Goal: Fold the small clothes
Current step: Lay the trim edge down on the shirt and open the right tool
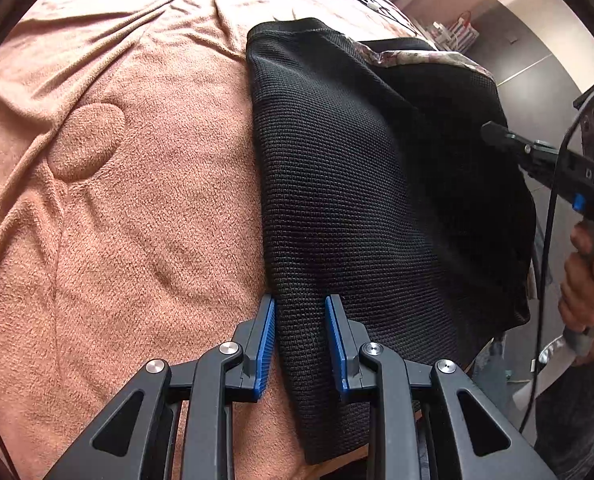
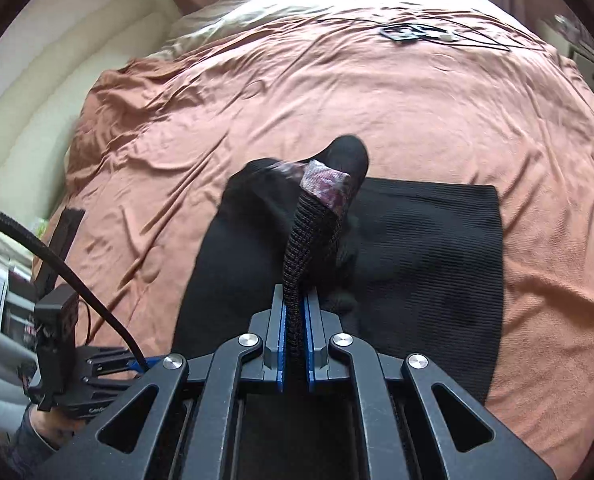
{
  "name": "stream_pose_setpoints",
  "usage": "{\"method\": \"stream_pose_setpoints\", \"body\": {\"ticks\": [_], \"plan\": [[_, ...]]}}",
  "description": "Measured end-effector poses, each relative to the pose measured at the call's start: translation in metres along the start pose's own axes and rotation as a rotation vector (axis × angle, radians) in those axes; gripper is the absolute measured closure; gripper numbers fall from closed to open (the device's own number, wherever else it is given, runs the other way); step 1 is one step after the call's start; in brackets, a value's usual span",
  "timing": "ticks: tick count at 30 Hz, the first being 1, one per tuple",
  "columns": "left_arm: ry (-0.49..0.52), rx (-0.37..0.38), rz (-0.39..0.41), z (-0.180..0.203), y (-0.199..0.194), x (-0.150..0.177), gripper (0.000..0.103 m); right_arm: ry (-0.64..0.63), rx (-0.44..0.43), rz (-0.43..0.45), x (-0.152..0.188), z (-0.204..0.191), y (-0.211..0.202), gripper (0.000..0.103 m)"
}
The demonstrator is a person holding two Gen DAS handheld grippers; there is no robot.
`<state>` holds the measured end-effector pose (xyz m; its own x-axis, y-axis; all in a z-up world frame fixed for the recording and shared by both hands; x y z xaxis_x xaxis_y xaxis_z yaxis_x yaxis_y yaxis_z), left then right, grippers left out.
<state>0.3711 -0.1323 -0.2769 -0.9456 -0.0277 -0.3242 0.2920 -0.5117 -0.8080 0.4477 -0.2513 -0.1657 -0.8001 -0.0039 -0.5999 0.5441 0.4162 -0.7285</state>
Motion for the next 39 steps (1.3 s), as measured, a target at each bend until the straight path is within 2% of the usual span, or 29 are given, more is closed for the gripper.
{"method": "stream_pose_setpoints", "body": {"ticks": [5,11,13,14,15,16,17,20,22,26,29,30,37,39], "plan": [[-0.071,0.028,0.070,-0.020,-0.023,-0.006,0.076,-0.052,-0.025,-0.076,0.019,-0.025,0.024,0.099],[-0.137,0.008,0.139,-0.050,-0.048,-0.014,0.076,-0.081,-0.012,-0.232,0.032,-0.034,0.061,0.096],[-0.132,0.007,0.141,-0.051,-0.051,-0.016,0.076,-0.065,-0.047,-0.213,0.023,-0.033,0.055,0.087],[-0.127,0.006,0.140,-0.051,-0.052,-0.016,0.076,-0.044,-0.069,-0.192,0.016,-0.032,0.051,0.067],[-0.121,0.005,0.136,-0.051,-0.052,-0.015,0.076,-0.022,-0.087,-0.166,0.010,-0.030,0.045,0.039],[-0.118,0.005,0.131,-0.051,-0.049,-0.012,0.076,-0.011,-0.098,-0.137,0.004,-0.029,0.038,0.031],[-0.116,0.005,0.126,-0.045,-0.048,-0.012,0.076,-0.010,-0.106,-0.109,-0.003,-0.028,0.030,0.028],[-0.103,0.001,0.114,-0.037,-0.040,-0.009,0.076,0.007,-0.101,-0.068,-0.016,-0.018,0.017,0.028],[-0.093,-0.002,0.107,-0.030,-0.034,-0.007,0.076,0.035,-0.065,-0.047,-0.021,-0.005,0.014,0.028],[-0.072,-0.021,0.088,-0.024,-0.024,0.000,0.076,0.153,-0.038,-0.057,-0.025,0.028,0.029,0.031],[-0.063,-0.038,0.065,-0.022,-0.019,0.003,0.076,0.217,-0.038,-0.098,-0.024,0.044,0.051,0.057],[-0.060,-0.045,0.056,-0.022,-0.016,0.002,0.076,0.234,-0.042,-0.111,-0.025,0.047,0.058,0.061],[-0.012,-0.109,0.039,-0.013,-0.007,0.005,0.076,0.245,-0.049,-0.144,-0.035,0.052,0.086,0.062],[-0.015,-0.109,0.034,-0.013,-0.006,0.005,0.076,0.252,-0.065,-0.153,-0.035,0.051,0.093,0.080]]}}
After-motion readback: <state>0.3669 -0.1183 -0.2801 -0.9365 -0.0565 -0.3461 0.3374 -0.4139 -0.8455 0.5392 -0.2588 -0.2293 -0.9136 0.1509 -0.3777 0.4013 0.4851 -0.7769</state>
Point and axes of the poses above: each gripper's, at about its wrist camera, not at the fingertips, and y roughly the way its jaws point, z to its right, x to its underside, the point moved 6 cm from there along y, roughly the way its jaws point, and after that the axes turned 4 degrees about z, right-handed, at the moved point
